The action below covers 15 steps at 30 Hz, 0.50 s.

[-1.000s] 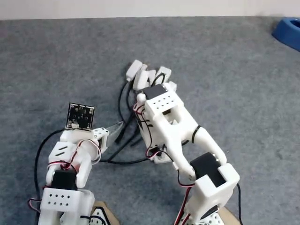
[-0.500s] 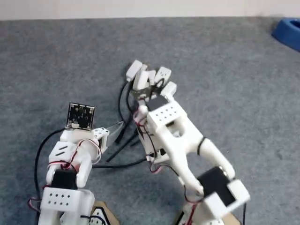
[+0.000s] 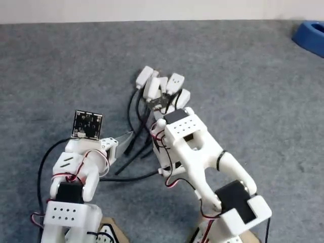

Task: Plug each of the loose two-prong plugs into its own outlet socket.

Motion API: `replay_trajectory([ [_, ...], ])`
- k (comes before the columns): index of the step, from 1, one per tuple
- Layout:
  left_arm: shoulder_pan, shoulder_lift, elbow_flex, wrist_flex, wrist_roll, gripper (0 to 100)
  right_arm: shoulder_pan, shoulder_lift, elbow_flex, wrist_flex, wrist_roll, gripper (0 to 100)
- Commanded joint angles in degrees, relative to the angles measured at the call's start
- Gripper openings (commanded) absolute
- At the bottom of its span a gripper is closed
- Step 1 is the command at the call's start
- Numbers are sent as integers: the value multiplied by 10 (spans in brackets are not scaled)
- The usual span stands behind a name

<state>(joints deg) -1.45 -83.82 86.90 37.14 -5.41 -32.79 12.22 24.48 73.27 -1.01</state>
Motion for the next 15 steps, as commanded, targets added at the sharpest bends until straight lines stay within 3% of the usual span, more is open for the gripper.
replay_trajectory([
  [1, -1, -3, -3, -9, 4, 364, 19, 49, 9, -26, 7, 8],
  [15, -1, -4, -4, -9, 4, 364, 12, 40, 13, -67, 12, 8],
])
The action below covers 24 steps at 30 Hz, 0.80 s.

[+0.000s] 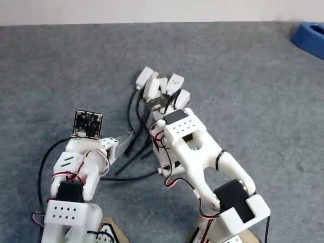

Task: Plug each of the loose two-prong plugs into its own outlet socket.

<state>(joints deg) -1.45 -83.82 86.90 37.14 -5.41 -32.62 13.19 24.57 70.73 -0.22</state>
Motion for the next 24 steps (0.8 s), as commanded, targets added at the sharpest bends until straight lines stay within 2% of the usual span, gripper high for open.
replay_trajectory([
  [1, -1, -4, -4, -9, 4, 364, 10, 31, 13, -44, 4, 8],
  [6, -1, -4, -6, -9, 4, 364, 10, 40, 13, -38, 6, 8],
  [15, -1, -5, -7, -9, 5, 364, 13, 144, -95, 59, 16, 8],
  [22, -1, -4, -7, -9, 5, 364, 8, 71, -100, 80, 5, 12],
  [24, -1, -4, -7, -9, 5, 364, 8, 17, -100, 97, 3, 52],
])
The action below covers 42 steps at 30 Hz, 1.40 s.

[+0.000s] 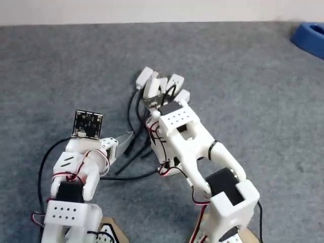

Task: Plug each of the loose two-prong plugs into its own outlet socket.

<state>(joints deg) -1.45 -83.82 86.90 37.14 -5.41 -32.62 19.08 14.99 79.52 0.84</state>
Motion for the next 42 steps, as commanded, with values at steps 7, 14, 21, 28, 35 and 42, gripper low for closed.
replay_trajectory([
  [7, 0, -3, -7, -9, 5, 364, 9, -195, -4, 93, -3, 338],
  [14, 1, -2, -7, -9, 5, 364, 14, -298, -44, 165, -8, 422],
  [21, 51, -1, -64, 95, 5, 364, 196, -354, -208, 215, -63, 422],
  [28, 113, 0, -118, 234, 2, 364, 441, -359, -259, 215, 0, 422],
  [35, 172, 139, -237, 308, -91, 365, 472, -393, 4, 92, 73, 422],
  [42, 236, 537, -491, 391, -107, 364, 397, -645, 398, -113, 85, 422],
])
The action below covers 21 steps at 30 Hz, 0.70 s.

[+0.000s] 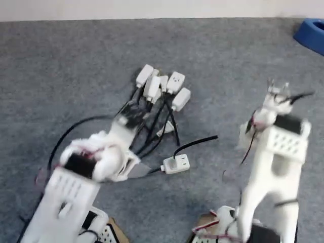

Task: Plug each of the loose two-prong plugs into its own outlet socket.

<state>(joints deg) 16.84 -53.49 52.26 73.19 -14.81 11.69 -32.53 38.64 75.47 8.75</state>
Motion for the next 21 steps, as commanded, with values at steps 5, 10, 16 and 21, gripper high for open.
replay_trajectory([
  [5, 140, 472, -270, 28, -11, 309, -112, -290, 371, -146, 11, 422],
  [10, 191, 616, -369, 18, -12, 281, -109, -313, 392, -153, 27, 422],
  [16, 225, 739, -465, 1, -13, 281, -94, -267, 394, -174, 26, 422],
  [21, 226, 798, -516, 4, -15, 277, -96, -259, 395, -177, 26, 422],
])
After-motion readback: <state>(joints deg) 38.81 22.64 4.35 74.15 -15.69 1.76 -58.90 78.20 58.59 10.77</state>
